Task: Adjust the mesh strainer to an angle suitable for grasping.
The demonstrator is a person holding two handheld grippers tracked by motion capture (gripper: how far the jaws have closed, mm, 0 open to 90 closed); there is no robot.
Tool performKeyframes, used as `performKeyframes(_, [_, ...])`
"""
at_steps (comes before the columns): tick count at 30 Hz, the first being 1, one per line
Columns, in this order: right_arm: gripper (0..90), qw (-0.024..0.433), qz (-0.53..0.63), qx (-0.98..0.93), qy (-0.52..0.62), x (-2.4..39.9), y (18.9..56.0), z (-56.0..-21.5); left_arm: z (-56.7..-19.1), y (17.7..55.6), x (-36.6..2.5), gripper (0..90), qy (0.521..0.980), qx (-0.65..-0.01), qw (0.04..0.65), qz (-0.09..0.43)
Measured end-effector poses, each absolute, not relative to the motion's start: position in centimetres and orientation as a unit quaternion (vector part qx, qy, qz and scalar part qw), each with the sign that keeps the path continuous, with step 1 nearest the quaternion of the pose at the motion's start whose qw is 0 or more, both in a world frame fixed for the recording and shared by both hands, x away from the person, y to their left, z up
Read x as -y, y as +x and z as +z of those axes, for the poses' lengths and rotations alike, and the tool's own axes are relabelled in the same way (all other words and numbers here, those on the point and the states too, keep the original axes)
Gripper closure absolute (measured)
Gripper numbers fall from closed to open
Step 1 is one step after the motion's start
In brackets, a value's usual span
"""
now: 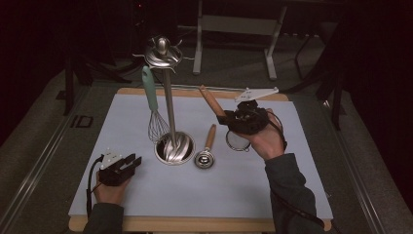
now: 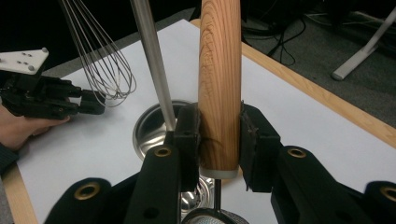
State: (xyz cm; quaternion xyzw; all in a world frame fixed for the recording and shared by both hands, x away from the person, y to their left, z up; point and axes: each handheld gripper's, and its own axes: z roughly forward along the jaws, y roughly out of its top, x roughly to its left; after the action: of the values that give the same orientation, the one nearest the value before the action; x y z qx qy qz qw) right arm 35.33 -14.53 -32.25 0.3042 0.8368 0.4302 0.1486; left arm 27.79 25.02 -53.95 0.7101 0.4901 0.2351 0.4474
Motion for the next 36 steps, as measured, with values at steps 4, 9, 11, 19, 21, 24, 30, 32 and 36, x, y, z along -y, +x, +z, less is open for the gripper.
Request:
performKeyframes(4, [70.8, 0.15, 0.436, -0.834, 0.303, 14.6, 35.2, -31.8, -54.0, 27.8, -25.0, 67.0, 0.71, -0.49, 0.447, 0.235])
performKeyframes(9, [70.8, 0.149, 0.44, -0.833, 0.301, 14.6, 35.1, -31.6, -54.0, 27.8, -25.0, 67.1, 0.71, -0.49, 0.447, 0.235])
performKeyframes(11, [70.8, 0.149, 0.441, -0.833, 0.301, 14.7, 35.1, -31.5, -54.0, 27.8, -25.0, 67.0, 0.71, -0.49, 0.447, 0.235])
performKeyframes(19, [70.8, 0.153, 0.448, -0.83, 0.293, 14.6, 34.9, -31.2, -54.0, 27.8, -25.0, 67.0, 0.71, -0.49, 0.447, 0.235])
performKeyframes(21, [70.8, 0.154, 0.451, -0.83, 0.291, 14.6, 34.8, -31.0, -54.0, 27.8, -25.0, 67.0, 0.71, -0.49, 0.447, 0.235])
performKeyframes(24, [70.8, 0.156, 0.454, -0.828, 0.288, 14.5, 34.7, -30.8, -54.0, 27.8, -25.0, 67.0, 0.71, -0.49, 0.447, 0.234])
performKeyframes(30, [70.8, 0.158, 0.468, -0.824, 0.279, 14.4, 34.2, -30.2, -54.0, 27.8, -25.0, 67.0, 0.711, -0.49, 0.447, 0.235])
performKeyframes(32, [70.8, 0.158, 0.471, -0.823, 0.276, 14.4, 34.1, -30.0, -53.9, 27.8, -25.0, 67.0, 0.71, -0.49, 0.447, 0.235])
performKeyframes(36, [70.8, 0.158, 0.479, -0.82, 0.27, 14.4, 33.9, -29.8, -54.0, 27.8, -25.0, 67.0, 0.71, -0.49, 0.447, 0.235])
